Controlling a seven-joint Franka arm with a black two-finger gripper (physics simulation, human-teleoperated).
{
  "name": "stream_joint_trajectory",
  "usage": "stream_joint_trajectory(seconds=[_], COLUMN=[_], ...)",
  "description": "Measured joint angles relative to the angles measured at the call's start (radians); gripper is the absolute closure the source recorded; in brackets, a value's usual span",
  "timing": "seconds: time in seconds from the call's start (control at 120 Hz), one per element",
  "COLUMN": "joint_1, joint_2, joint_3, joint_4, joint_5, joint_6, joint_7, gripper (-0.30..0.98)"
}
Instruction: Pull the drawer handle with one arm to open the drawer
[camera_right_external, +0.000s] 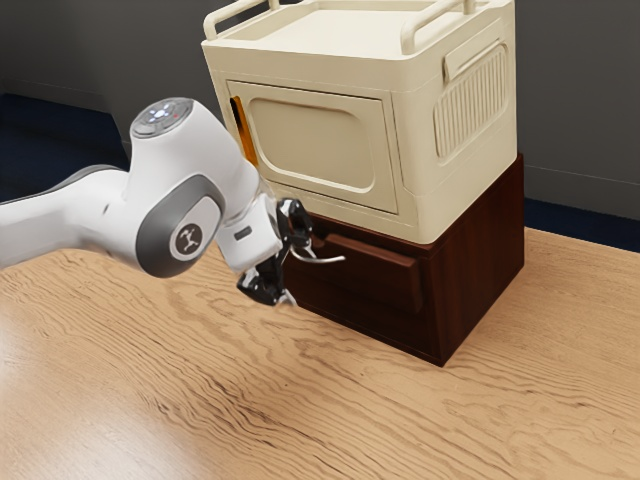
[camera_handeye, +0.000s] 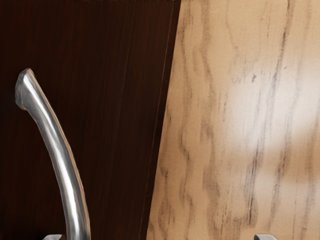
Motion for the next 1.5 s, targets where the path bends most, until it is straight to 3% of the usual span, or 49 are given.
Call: stream_joint_trajectory(seconds=[0.767, 1.5], joint_1=[-0.003, -0.004], joint_2=[-0.121, -0.283], joint_3=[0.004, 0.01], joint_4=[-0.108, -0.274], joint_5=[-0.011, -0.018], joint_6=[-0.002, 0.01], joint_7=[-0.028, -0.058], gripper=[0.54, 0.59])
